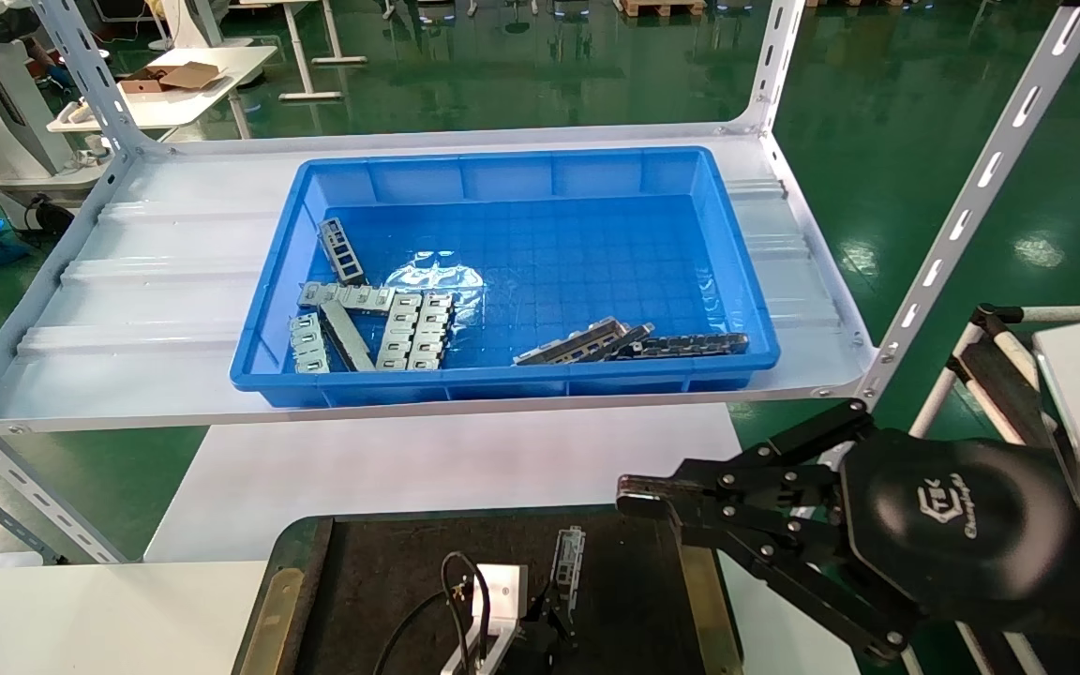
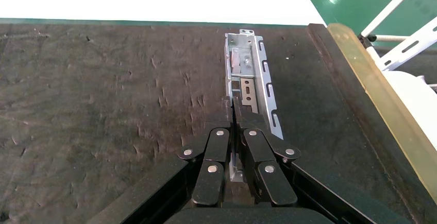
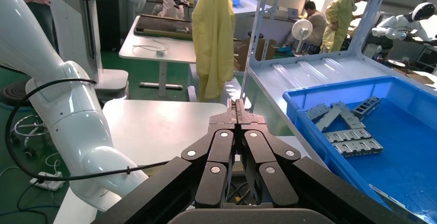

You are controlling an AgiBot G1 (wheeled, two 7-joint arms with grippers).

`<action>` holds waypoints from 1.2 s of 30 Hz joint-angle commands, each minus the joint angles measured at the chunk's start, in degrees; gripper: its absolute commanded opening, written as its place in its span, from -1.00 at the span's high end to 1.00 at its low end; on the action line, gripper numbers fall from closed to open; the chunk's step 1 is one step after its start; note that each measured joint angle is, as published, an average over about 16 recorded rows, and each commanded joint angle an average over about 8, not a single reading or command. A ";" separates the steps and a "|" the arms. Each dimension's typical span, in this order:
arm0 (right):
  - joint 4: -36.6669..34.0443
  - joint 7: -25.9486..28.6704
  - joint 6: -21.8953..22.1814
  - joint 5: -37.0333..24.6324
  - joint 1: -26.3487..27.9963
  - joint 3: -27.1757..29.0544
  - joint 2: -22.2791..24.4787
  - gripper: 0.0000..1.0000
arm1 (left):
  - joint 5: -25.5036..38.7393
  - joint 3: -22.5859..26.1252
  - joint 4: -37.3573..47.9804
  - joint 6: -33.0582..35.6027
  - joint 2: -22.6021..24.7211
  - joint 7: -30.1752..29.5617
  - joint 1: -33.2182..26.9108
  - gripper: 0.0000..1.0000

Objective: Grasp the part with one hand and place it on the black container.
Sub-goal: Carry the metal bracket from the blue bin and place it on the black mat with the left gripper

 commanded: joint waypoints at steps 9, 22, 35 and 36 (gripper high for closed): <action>0.00 -0.01 0.01 0.01 0.00 -0.02 0.01 1.00 | 0.40 4.08 1.03 -1.21 0.09 -5.30 -1.27 1.00; 0.00 -0.02 0.02 0.03 0.01 -0.04 0.02 -0.39 | -0.82 8.75 1.57 -2.81 0.08 -8.55 -2.61 -0.25; 0.00 -0.03 0.03 0.04 0.02 -0.06 0.03 -1.00 | -1.01 11.61 1.41 -4.02 0.02 -10.50 -3.45 -1.00; 0.00 -0.03 0.03 0.05 0.02 -0.07 0.03 -1.00 | -1.00 11.78 1.33 -4.07 0.01 -10.63 -3.50 -1.00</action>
